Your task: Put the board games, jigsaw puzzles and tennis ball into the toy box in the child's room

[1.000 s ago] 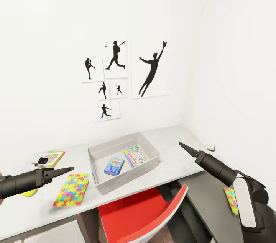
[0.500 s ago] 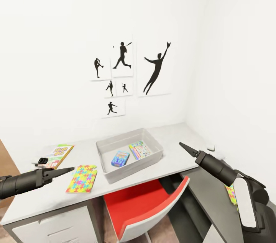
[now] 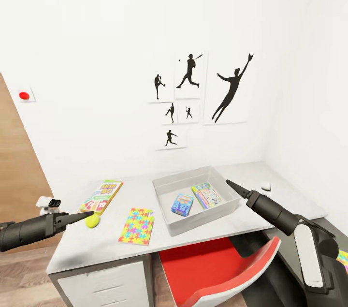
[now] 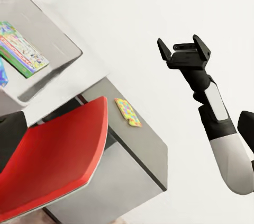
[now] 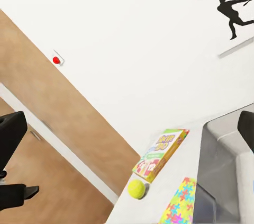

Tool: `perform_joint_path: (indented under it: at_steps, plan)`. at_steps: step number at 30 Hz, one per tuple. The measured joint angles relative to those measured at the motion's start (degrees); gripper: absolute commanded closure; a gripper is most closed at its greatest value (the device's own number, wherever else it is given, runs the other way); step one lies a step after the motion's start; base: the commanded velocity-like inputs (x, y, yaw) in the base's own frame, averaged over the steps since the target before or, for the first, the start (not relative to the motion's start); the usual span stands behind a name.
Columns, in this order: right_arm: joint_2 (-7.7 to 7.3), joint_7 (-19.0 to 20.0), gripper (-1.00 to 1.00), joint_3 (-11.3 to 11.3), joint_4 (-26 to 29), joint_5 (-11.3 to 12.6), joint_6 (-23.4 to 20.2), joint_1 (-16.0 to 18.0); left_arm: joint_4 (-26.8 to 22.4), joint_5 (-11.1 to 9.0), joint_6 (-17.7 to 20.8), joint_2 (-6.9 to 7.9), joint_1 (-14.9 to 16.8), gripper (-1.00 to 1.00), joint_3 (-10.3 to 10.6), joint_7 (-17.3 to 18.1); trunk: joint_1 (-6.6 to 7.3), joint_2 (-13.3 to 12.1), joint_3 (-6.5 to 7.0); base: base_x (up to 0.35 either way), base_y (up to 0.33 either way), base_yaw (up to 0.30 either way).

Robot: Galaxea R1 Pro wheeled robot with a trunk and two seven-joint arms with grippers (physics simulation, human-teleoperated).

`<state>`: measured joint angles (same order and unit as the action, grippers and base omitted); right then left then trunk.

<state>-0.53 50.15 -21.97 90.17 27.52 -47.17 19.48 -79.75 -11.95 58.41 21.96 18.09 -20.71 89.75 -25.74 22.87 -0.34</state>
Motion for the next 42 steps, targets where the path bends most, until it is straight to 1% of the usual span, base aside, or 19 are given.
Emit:
perform_joint_path:
  at_steps: [7,11,42]
  plan:
    - [0.00,0.0,-1.00,0.0,0.0,0.0,0.0,0.0,0.0,0.0,-0.7,0.01,0.0,-1.00,-0.1,0.0,0.00,0.0,0.00,0.213,0.237,0.003]
    - [0.00,0.0,-1.00,0.0,0.0,0.0,0.0,0.0,0.0,0.0,-0.8,0.07,0.0,-1.00,-0.2,0.0,-0.01,0.0,0.00,0.095,0.277,0.000]
    - [0.03,-1.1,-1.00,0.5,0.0,-0.3,-0.6,0.0,0.0,0.1,-0.8,0.08,0.0,-1.00,-0.2,0.0,-0.02,0.0,0.00,0.004,0.296,0.000]
